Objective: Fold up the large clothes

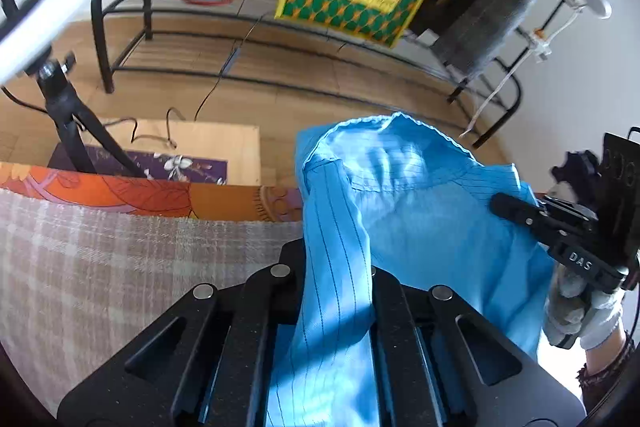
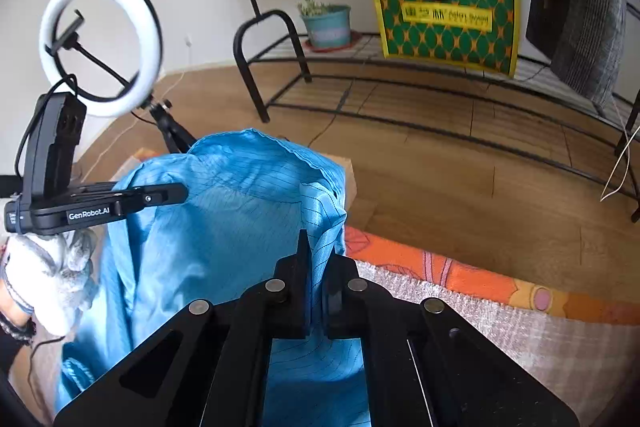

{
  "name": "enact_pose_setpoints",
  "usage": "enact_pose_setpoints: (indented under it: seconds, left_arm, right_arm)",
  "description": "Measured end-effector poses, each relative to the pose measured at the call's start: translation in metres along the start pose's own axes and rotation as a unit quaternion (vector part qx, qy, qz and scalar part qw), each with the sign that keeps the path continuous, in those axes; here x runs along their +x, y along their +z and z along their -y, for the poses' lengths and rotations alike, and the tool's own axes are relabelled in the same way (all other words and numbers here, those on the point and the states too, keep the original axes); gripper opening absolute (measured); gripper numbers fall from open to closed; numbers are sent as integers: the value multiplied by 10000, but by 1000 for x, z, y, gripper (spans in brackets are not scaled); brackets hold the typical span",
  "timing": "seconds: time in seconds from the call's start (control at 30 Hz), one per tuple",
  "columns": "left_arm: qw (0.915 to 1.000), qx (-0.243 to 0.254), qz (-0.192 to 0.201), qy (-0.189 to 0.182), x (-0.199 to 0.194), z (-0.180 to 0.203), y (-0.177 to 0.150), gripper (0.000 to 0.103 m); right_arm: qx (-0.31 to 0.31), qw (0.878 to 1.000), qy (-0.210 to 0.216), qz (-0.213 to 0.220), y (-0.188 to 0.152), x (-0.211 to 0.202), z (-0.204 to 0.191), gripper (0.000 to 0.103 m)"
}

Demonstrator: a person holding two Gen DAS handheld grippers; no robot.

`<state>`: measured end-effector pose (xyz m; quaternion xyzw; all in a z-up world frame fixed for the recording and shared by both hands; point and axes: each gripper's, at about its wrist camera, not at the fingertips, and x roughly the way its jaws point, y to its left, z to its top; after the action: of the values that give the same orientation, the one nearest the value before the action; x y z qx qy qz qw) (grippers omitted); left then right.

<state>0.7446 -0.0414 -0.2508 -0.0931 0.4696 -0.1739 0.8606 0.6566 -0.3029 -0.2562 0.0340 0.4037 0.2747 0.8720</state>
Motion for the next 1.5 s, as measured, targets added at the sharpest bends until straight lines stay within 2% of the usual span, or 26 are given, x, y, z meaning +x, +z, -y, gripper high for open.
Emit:
enact_pose_setpoints:
  seconds: [0.2,0.37,0.6,0.8,1.0,1.17,1.33,1.5]
  left_arm:
    - [9991,118,397,-111,-67,21,-5,1]
    - [9975,299,635,-22,-130,47,-30,0]
    - [9954,447,846,11,-208,82,-85,0]
    - [9942,562,921,15,-256,106,-153,0]
    - [9960,441,772,12,-270,108,-237,0]
    - [9958,616,653,201,-264,113,-296,1]
    - [9934,943,544,370,-256,115,-339,1]
    - [9914,1198,433,307,-267,118,-375,2]
  right_arm:
    - [-167,9991,-32,387,2,-55,-31,1]
    - [-409,9973,-157,591,-5,-109,-64,1]
    - [-581,9956,-106,728,-41,-183,-106,1]
    - [-539,9956,6,761,-95,-234,-131,1]
    - [-884,9940,-92,637,-174,-253,-165,1]
    - [-980,9933,-260,549,-228,-247,-178,1]
    - [-1270,9898,-396,519,-268,-245,-194,1]
    - [-1648,9829,-702,435,-296,-246,-203,2]
